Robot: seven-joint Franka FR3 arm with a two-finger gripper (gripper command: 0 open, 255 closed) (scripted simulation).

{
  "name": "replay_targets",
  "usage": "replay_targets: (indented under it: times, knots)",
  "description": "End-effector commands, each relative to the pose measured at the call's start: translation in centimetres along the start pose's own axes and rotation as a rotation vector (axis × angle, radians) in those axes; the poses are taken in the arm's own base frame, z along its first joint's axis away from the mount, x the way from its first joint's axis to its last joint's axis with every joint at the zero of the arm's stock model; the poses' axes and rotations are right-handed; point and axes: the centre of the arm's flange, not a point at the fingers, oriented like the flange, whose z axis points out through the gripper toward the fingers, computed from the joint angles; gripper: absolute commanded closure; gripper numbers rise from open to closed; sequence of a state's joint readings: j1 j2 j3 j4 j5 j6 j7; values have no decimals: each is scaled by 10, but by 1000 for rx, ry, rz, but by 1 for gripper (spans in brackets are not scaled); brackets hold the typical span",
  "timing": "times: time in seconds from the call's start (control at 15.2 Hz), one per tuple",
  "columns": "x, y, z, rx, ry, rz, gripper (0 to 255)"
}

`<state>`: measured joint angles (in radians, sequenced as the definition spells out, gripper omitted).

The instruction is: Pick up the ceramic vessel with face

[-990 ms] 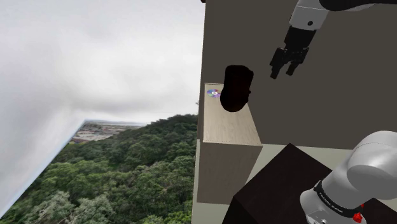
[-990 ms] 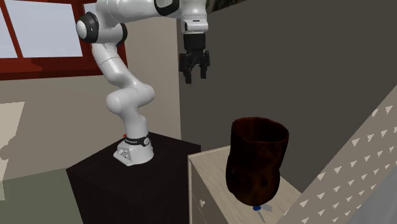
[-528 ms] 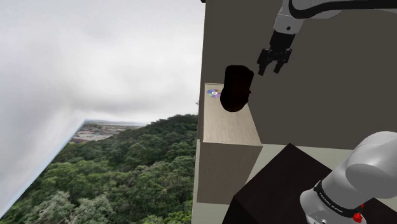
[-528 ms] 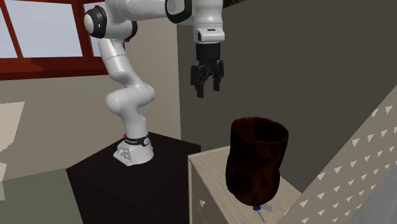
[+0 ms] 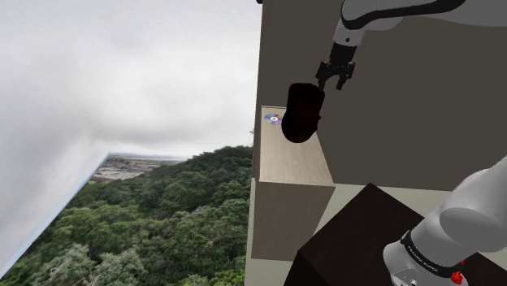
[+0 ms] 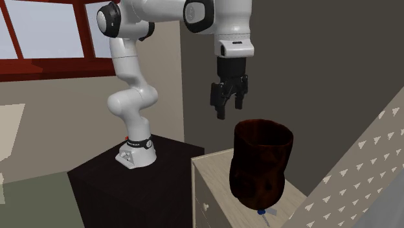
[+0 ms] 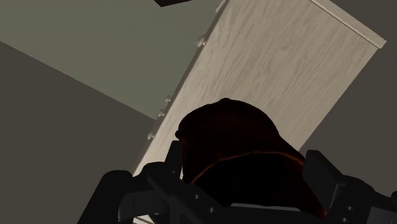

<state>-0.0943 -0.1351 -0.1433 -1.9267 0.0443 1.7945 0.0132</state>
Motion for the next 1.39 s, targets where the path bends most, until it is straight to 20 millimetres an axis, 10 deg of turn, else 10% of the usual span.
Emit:
replay_targets:
  times: [0.0, 0.26, 0.92, 0.99, 1.32]
  knots:
    - [24, 9, 9, 2, -1, 13, 0]
    - [70, 30, 25, 6, -4, 38, 0]
    - [73, 34, 66, 6, -4, 40, 0]
    - [73, 34, 65, 6, -4, 40, 255]
    - [74, 34, 65, 6, -4, 40, 255]
